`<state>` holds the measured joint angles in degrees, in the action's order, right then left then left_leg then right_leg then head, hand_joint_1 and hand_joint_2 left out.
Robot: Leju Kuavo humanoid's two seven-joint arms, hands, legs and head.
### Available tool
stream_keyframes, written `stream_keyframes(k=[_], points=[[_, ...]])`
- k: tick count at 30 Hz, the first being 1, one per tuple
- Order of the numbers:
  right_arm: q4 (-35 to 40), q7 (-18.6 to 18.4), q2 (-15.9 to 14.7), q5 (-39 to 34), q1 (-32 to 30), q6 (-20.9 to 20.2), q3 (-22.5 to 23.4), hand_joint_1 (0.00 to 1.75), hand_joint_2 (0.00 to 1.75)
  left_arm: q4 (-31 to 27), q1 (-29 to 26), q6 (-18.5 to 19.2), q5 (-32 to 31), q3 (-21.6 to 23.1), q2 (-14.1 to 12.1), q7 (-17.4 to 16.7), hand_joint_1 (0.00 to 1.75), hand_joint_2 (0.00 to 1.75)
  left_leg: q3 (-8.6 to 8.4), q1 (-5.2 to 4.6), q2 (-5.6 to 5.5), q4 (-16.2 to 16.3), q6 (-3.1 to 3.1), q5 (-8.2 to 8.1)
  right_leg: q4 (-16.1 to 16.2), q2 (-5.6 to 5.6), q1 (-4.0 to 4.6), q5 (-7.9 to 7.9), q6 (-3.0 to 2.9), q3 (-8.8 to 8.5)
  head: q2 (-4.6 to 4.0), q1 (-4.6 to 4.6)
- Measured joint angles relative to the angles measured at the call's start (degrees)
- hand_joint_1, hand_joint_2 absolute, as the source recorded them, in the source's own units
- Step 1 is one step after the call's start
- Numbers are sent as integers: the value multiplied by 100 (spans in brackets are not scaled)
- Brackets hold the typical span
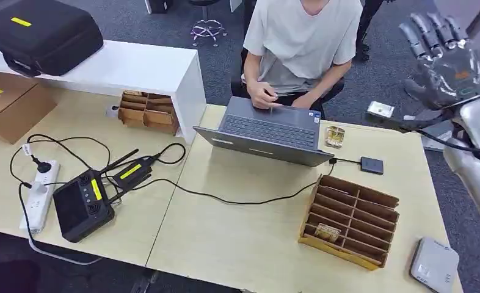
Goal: Pass the card to the sensor for recognition and then transmit it.
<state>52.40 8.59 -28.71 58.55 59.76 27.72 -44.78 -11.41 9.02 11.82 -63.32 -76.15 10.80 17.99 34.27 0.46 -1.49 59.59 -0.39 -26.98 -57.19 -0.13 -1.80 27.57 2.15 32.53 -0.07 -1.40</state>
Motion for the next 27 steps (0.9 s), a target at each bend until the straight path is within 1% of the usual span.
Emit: stream_keyframes(k=[2,3,5,7,8,12,16,23,24,25,26,27], points=[[886,-55,-654,-302,-717,299,331,0,175,0,-106,-42,68,-63,-13,92,0,175,-3,15,-48,-5,8,-9,13,-53,17,14,4,-50,0,7],[1357,-72,-953,-356,-1170,415,597,0,175,0,-178,-70,105,-96,-28,125,0,175,-2,19,-48,-5,10,-15,19,-54,24,16,1,-55,0,7],[2109,-29,-1333,-353,-1992,554,1144,0,175,-2,-257,-149,162,-162,-39,133,0,175,-1,18,-39,-7,17,-28,20,-44,23,18,0,-52,0,4],[2797,72,-1607,-299,-2772,622,1698,0,175,0,-278,-214,203,-227,-54,133,0,175,-2,17,-30,-10,16,-36,20,-34,21,24,1,-47,0,2],[3053,105,-1708,-271,-3061,623,1922,0,175,0,-283,-236,218,-249,-57,133,0,175,-1,16,-28,-12,15,-37,19,-34,21,25,1,-47,0,4],[3825,188,-1942,-222,-3873,588,2611,0,175,0,-288,-273,330,-362,-63,111,0,175,-8,17,-16,-15,12,-37,19,-21,21,25,0,-45,0,4],[4365,273,-2008,-299,-4493,531,3114,0,175,0,-292,-288,404,-463,-63,76,0,175,-12,17,-15,-14,11,-35,18,-20,21,25,0,-46,0,4],[4386,286,-2010,-301,-4539,528,3132,0,175,0,-292,-288,408,-472,-63,76,0,175,-12,17,-15,-15,11,-35,18,-20,21,25,0,-47,0,4],[4557,315,-2016,-347,-4753,513,3259,0,175,0,-293,-288,437,-502,-66,76,0,175,-13,18,-16,-15,12,-35,18,-21,21,25,0,-51,0,2],[4596,323,-2019,-356,-4785,507,3291,0,175,0,-293,-289,441,-505,-66,79,0,175,-13,18,-16,-15,12,-36,18,-22,21,25,0,-51,0,4],[4800,361,-2030,-401,-5091,467,3439,0,175,-2,-299,-288,468,-535,-63,81,0,175,-12,17,-17,-15,12,-36,18,-23,20,26,0,-51,0,0],[5391,407,-2088,-533,-5919,137,3847,0,175,0,-319,-288,546,-640,-66,120,0,175,-11,16,-16,-15,12,-37,19,-21,18,29,3,-49,0,4]])
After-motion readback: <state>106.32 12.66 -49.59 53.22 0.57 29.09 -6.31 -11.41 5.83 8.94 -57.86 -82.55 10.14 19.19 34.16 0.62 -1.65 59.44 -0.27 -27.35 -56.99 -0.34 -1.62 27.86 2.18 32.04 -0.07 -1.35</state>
